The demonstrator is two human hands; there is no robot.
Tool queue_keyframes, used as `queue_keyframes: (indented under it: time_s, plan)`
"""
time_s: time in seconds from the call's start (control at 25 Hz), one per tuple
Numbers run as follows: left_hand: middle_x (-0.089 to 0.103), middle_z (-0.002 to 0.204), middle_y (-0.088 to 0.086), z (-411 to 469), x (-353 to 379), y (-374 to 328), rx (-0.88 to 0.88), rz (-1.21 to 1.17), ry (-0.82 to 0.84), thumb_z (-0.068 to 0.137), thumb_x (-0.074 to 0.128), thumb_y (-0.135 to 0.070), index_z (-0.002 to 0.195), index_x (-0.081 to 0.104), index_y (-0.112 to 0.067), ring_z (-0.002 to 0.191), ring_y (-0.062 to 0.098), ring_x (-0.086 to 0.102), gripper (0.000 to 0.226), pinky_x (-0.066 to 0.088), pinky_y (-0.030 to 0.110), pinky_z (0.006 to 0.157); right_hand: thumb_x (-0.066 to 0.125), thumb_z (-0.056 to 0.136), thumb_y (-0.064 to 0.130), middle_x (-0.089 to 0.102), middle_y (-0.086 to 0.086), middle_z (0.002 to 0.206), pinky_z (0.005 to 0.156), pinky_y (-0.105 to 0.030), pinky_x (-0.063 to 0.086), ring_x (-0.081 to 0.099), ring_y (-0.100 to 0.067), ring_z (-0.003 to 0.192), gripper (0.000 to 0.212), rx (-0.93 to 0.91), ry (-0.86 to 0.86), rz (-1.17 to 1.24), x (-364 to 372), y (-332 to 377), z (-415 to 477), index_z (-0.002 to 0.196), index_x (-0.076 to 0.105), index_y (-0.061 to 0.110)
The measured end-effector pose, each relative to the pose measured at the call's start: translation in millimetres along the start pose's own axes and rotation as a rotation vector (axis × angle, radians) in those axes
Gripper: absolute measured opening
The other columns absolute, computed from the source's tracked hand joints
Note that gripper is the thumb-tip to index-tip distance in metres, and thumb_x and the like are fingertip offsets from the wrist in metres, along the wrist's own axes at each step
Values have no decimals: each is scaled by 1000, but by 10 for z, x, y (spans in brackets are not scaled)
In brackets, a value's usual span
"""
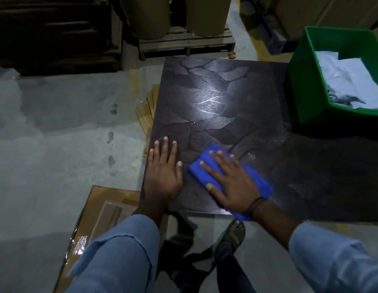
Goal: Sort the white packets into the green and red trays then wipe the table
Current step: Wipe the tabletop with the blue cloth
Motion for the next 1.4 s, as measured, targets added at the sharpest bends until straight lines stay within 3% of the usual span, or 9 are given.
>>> queue_keyframes:
  time_s: [0.2, 0.4, 0.48, 0.64, 0.84, 1.08, 1.16, 1.32, 1.4]
  plan:
    - [15, 169, 11, 0, -22, 10, -8, 6, -3, 100, 32, -38, 160, 25, -16, 156, 33, 10, 64, 16, 49, 125, 29, 98, 57, 20, -11, 164, 120, -54, 17, 16, -33, 151, 64, 645, -95, 2, -28, -378, 462, 156, 23, 32]
    - [16, 168, 12, -3, 5, 5, -8, -4, -5, 99, 36, -37, 159, 27, -17, 156, 33, 11, 64, 18, 50, 124, 36, 100, 55, 9, -4, 167, 123, -49, 11, 5, -25, 154, 64, -53, 33, 39, -32, 262, -49, 157, 18, 34]
    - [16, 168, 11, 6, 7, 16, -8, -10, -2, 99, 36, -37, 160, 26, -17, 156, 33, 10, 65, 17, 50, 124, 36, 99, 56, 15, -4, 166, 122, -50, 16, 10, -25, 153, 63, 31, 7, 10, 10, -75, 83, 157, 21, 35]
    - [14, 169, 10, -8, 0, 22, -17, -18, -13, 100, 36, -38, 160, 24, -18, 157, 31, 7, 64, 15, 49, 125, 30, 98, 57, 21, -13, 164, 119, -55, 20, 17, -34, 151, 64, 629, -87, 10, 17, -393, 599, 157, 23, 30]
    - [17, 168, 11, -14, -15, 12, -14, -25, -18, 99, 37, -36, 159, 29, -17, 156, 32, 11, 64, 18, 49, 124, 34, 99, 58, 8, -5, 167, 123, -49, 11, 4, -24, 154, 66, 38, 27, -11, 4, 91, 93, 158, 16, 33]
    - [13, 169, 9, -9, -32, 11, -22, -18, -9, 101, 36, -38, 160, 24, -19, 157, 30, 6, 64, 15, 48, 125, 28, 98, 57, 20, -13, 164, 121, -52, 16, 16, -33, 151, 64, 653, -82, -20, 43, -551, 531, 156, 23, 30]
    - [14, 169, 9, -5, -28, 12, -21, -22, -10, 100, 36, -38, 160, 24, -18, 157, 30, 7, 64, 15, 48, 125, 28, 99, 57, 17, -13, 165, 121, -53, 14, 14, -33, 152, 65, 581, -82, -3, 79, -327, 641, 157, 21, 30]
    - [15, 169, 10, -11, -38, -13, -19, -21, -14, 99, 37, -38, 159, 27, -17, 156, 31, 9, 65, 17, 49, 124, 29, 101, 57, 9, -4, 167, 122, -52, 14, 5, -25, 154, 64, 47, 27, -1, 77, -10, 318, 158, 14, 33]
    - [17, 168, 10, -9, -44, -2, -16, -34, -22, 98, 39, -37, 159, 29, -17, 156, 31, 11, 64, 16, 49, 125, 28, 100, 58, 12, -4, 167, 121, -53, 16, 9, -25, 154, 63, 107, -6, 7, 58, -229, 398, 158, 16, 34]
Point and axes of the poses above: each hand's wrist, its own z-axis towards the middle knuckle, its own x-axis out of the palm, y = z × x, the point moved 4 cm from there along z, towards the middle knuckle
